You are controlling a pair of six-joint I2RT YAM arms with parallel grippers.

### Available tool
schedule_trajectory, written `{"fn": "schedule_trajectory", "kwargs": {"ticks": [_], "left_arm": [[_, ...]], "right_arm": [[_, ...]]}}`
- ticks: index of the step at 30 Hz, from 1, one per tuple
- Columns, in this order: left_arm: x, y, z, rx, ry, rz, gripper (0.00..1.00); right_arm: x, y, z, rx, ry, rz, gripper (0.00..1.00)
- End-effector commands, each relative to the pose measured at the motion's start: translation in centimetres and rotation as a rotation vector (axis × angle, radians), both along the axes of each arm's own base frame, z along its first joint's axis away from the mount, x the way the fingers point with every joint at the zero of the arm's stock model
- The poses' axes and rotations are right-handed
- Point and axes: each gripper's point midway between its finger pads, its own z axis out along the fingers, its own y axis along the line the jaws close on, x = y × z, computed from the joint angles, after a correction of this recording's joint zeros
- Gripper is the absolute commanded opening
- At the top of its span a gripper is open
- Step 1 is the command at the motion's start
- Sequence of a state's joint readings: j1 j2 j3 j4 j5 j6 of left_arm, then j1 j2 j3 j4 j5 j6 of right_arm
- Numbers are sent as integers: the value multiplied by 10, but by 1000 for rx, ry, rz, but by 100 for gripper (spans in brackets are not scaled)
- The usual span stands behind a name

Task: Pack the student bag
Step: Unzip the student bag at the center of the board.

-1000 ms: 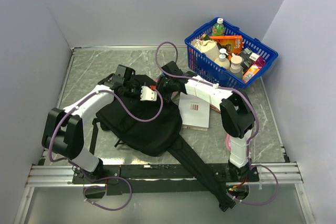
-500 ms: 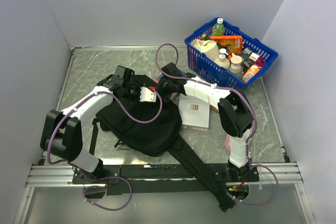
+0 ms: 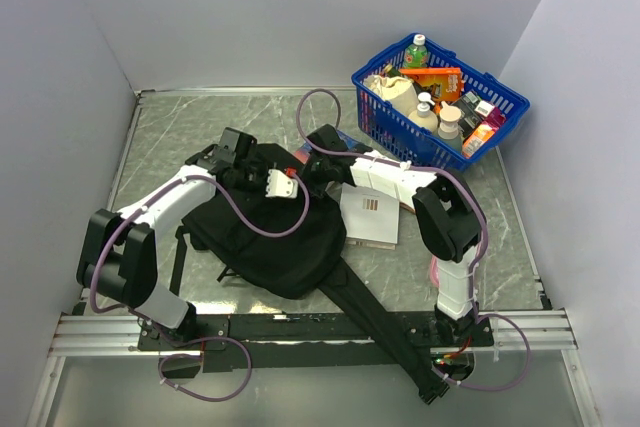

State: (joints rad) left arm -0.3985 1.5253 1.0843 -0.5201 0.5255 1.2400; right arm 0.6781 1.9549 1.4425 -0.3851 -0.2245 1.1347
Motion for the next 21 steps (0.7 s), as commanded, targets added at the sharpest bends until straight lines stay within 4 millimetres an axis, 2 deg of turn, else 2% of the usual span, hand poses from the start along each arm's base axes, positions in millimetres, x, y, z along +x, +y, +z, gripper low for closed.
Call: {"fn": "schedule_trajectory", "kwargs": {"ticks": [1,5,10,13,21], "left_arm": [[-20,1,6,-3,23,-35,1],[-36,11,4,21,49,-28,1],[-40,24,5,52,55,45,1],[-52,36,5,93,71,64,1],[-112,76,-3,213,197,82,1]], "right_arm": [[20,-28,13,-36,-71,-83,0],[24,-41,16,-54,-87,-99,0],[29,-49,19,-82,-110,-111,0],[33,-53,21,-101,-122,-112,0],[41,-54,28,-102,-151,-110,0]]}}
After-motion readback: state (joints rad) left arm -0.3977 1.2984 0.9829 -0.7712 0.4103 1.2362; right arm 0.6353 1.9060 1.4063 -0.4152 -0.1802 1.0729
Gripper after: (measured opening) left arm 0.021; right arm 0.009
